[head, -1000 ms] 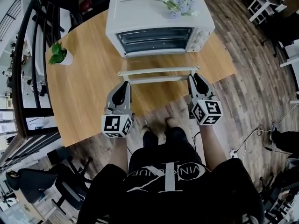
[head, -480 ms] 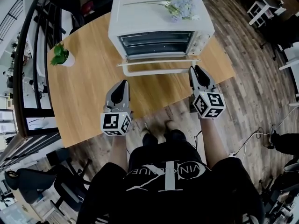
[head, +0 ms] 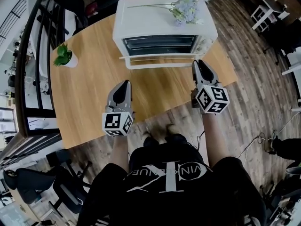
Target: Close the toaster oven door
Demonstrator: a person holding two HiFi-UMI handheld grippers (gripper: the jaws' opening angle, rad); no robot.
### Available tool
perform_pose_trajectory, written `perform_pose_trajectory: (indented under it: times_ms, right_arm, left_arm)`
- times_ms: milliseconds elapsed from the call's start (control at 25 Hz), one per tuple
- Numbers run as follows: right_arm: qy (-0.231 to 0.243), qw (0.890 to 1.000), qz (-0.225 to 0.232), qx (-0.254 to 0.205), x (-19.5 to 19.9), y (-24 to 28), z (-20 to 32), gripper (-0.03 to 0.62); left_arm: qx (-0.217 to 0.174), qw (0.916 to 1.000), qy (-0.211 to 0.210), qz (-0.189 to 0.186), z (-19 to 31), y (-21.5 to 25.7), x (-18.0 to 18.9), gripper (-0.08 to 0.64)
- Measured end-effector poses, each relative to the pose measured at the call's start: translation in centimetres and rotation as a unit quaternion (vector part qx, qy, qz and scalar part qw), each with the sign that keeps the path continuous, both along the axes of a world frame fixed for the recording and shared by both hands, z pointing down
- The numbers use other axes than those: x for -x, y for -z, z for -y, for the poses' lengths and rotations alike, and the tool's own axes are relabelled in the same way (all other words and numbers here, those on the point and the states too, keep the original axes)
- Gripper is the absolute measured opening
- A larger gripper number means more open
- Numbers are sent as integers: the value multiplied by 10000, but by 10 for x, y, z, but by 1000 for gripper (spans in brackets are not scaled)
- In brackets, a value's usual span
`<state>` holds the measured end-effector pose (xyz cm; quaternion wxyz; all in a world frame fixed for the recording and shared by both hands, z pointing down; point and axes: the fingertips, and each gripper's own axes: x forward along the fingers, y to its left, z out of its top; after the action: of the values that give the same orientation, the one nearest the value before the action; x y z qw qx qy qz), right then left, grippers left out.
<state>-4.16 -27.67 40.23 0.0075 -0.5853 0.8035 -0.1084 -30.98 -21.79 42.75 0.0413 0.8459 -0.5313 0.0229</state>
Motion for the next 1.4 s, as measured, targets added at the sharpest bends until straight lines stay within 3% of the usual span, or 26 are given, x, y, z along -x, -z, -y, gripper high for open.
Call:
perform_pose_trajectory:
  times_ms: [1400]
  right_arm:
    - [-121,9990,-317,-295,1,29,75,92]
  left_arm:
    - [13,9973,731,61,6,1,57,10]
